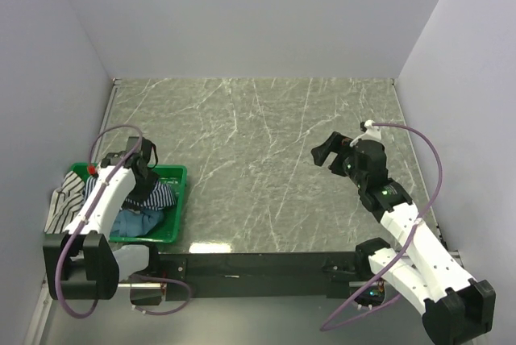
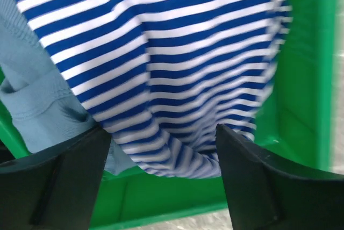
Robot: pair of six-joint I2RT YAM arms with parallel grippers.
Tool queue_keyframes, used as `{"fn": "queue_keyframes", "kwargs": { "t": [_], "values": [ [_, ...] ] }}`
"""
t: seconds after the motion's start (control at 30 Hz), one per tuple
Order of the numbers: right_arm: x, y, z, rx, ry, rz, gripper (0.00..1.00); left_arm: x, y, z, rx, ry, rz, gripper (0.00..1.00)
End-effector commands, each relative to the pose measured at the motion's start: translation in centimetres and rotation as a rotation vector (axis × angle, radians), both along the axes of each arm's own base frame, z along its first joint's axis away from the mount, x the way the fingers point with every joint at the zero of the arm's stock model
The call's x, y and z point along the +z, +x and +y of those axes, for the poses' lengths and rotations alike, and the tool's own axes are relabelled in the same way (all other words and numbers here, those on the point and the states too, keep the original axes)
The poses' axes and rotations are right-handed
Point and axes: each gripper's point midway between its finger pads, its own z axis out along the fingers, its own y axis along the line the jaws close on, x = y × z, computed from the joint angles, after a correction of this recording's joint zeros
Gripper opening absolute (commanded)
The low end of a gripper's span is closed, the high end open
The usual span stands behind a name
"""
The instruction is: Fold and stack the tank tops
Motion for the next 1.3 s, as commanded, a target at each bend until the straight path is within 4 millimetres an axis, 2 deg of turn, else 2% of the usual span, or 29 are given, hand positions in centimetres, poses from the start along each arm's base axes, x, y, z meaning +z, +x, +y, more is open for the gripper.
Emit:
{"fn": "queue_keyframes", "kwargs": {
  "t": [0.0, 0.03, 0.07, 0.13, 0.17, 0.2, 0.23, 0.27, 0.33, 0.47, 0.53, 0.6, 0.7, 0.87, 0.9, 0.93, 1.0, 1.03, 1.07, 1.13, 1.27],
  "values": [
    [0.3, 0.5, 0.3, 0.011, 0.004, -0.029, 0.98, -0.7, -0.6, 0.2, 0.068, -0.014, 0.008, 0.78],
    [0.0, 0.5, 0.2, 0.010, 0.001, -0.022, 0.98, -0.7, -0.6, 0.4, 0.077, -0.011, 0.002, 0.70],
    [-0.1, 0.5, 0.2, 0.006, 0.000, -0.020, 0.98, -0.6, -0.4, 0.5, 0.078, -0.005, -0.004, 0.52],
    [-0.2, 0.5, 0.1, 0.004, -0.001, -0.014, 0.98, 0.2, -0.4, 0.9, 0.068, 0.016, -0.012, 0.31],
    [-0.1, 0.4, 0.2, 0.007, 0.001, -0.018, 0.97, 1.3, 0.1, 1.5, 0.068, 0.047, -0.038, 0.06],
    [-0.1, 0.4, 0.2, 0.006, 0.001, -0.017, 0.97, 2.1, -0.3, 1.8, 0.072, 0.064, -0.036, 0.00],
    [0.2, 0.5, 0.2, 0.008, 0.002, -0.024, 0.97, 3.1, -0.1, 2.2, 0.069, 0.088, -0.055, 0.01],
    [0.3, 0.5, 0.2, 0.008, 0.003, -0.026, 0.97, 5.1, 0.9, 2.6, 0.063, 0.114, -0.108, 0.00],
    [1.1, 0.6, 0.4, 0.016, 0.012, -0.042, 0.97, 8.0, 1.7, 3.0, 0.015, 0.146, -0.182, 0.01],
    [2.5, 0.8, 0.9, 0.040, 0.030, -0.069, 0.97, 16.6, 4.6, 2.9, -0.097, 0.190, -0.457, 0.00],
    [3.3, 1.0, 1.2, 0.051, 0.033, -0.082, 0.97, 19.7, 4.8, 2.5, -0.148, 0.202, -0.559, 0.01],
    [3.7, 1.0, 1.2, 0.054, 0.035, -0.083, 0.96, 20.9, 4.6, 2.3, -0.174, 0.210, -0.592, 0.01],
    [3.9, 1.1, 1.5, 0.061, 0.044, -0.089, 0.96, 20.3, 3.8, 2.5, -0.161, 0.208, -0.558, 0.01],
    [3.0, 0.8, 1.5, 0.064, 0.055, -0.072, 0.95, 16.5, 2.4, 1.6, -0.150, 0.138, -0.495, 0.01],
    [2.9, 0.8, 1.5, 0.061, 0.054, -0.073, 0.95, 16.3, 2.3, 1.3, -0.151, 0.124, -0.512, 0.06],
    [2.7, 0.7, 1.5, 0.060, 0.052, -0.069, 0.95, 14.9, 2.1, 0.7, -0.170, 0.093, -0.491, 0.23],
    [2.5, 0.7, 1.4, 0.059, 0.048, -0.063, 0.95, 14.0, 2.1, 0.3, -0.182, 0.075, -0.505, 0.32],
    [2.4, 0.7, 1.3, 0.056, 0.047, -0.060, 0.95, 12.6, 1.8, 0.1, -0.191, 0.064, -0.480, 0.33],
    [2.2, 0.6, 1.3, 0.057, 0.044, -0.057, 0.95, 12.0, 1.8, -0.3, -0.202, 0.042, -0.482, 0.36],
    [2.3, 0.7, 1.3, 0.053, 0.040, -0.056, 0.95, 10.4, 1.8, -0.6, -0.202, 0.021, -0.459, 0.36],
    [2.2, 0.6, 1.1, 0.049, 0.032, -0.052, 0.95, 8.8, 1.9, -0.7, -0.192, 0.005, -0.433, 0.31]
  ]
}}
